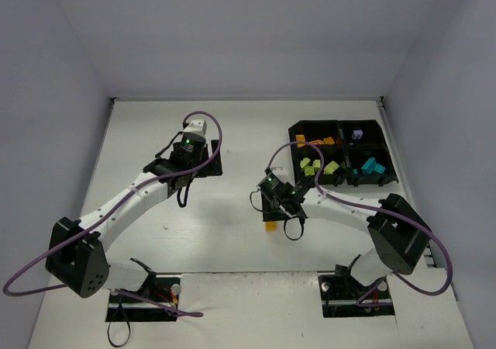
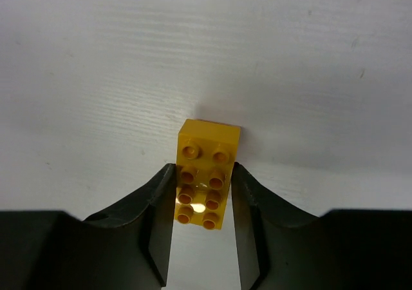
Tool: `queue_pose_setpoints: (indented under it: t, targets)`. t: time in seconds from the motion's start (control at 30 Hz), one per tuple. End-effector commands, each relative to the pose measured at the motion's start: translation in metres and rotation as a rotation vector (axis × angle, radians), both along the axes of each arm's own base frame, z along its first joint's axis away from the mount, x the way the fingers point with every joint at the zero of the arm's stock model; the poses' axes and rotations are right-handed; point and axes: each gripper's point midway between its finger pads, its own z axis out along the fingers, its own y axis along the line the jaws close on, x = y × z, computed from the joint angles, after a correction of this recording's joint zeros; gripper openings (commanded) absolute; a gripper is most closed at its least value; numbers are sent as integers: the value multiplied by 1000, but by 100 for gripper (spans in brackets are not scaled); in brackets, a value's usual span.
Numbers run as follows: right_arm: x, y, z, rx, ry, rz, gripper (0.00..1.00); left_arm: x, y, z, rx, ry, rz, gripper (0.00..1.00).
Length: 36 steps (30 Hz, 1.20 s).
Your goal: Sort the legos into containers by color
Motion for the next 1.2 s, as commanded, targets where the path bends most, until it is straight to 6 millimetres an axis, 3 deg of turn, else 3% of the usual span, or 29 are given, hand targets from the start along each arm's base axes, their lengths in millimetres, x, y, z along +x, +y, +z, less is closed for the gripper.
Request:
queue_pose_setpoints:
  t: [0.0,0.1,0.13,0.17,0.23,0.27,0.3,0.33,0.4,0.5,0.53,0.6,0.7,0.8,0.93,1.0,1.07,1.1,1.13,1.17]
  targets:
    - [55,14,55,14,-209,16,0,17,-6,40,-63,-103,14,76]
    - [108,-3,101,29,-336,-65,0,16,-5,42,-62,-106,14,76]
    - [133,-24,111,15,-371,-139,0,15,-5,43,-64,-107,13,76]
    - [155,-32,132,14,-429,-175,0,14,-5,43,-66,-108,10,76]
    - [185,-51,142,4,-461,-250,0,12,-3,44,-71,-110,14,76]
    - [205,-76,148,-3,-476,-324,0,11,-3,44,-72,-108,14,76]
    - [222,-83,164,23,-508,-374,0,9,-2,46,-78,-112,15,76]
    - [239,-102,158,19,-498,-432,0,6,-1,43,-75,-103,14,76]
    - [263,-117,173,50,-531,-505,2,2,1,46,-79,-108,14,76]
    - [295,-143,173,71,-550,-596,8,-5,8,47,-73,-111,27,76]
    - [303,-147,159,81,-520,-619,11,-8,10,44,-68,-106,28,76]
    - [318,-159,158,100,-525,-661,16,-11,15,49,-71,-121,37,76]
    - [332,-167,129,102,-479,-696,26,-17,22,49,-58,-125,52,76]
    - [343,-169,128,108,-485,-706,46,-23,28,50,-48,-126,59,76]
    - [345,-169,148,95,-531,-656,61,-27,34,55,-37,-142,65,76]
    - [340,-167,168,92,-572,-616,69,-29,37,59,-25,-154,62,76]
    - [331,-169,172,58,-592,-554,72,-29,40,66,-18,-171,66,76]
    - [322,-169,194,69,-635,-527,74,-30,42,66,-5,-170,63,76]
    - [314,-170,201,61,-654,-506,75,-30,44,70,1,-177,68,76]
    - [302,-173,192,39,-641,-489,77,-31,45,73,0,-186,69,76]
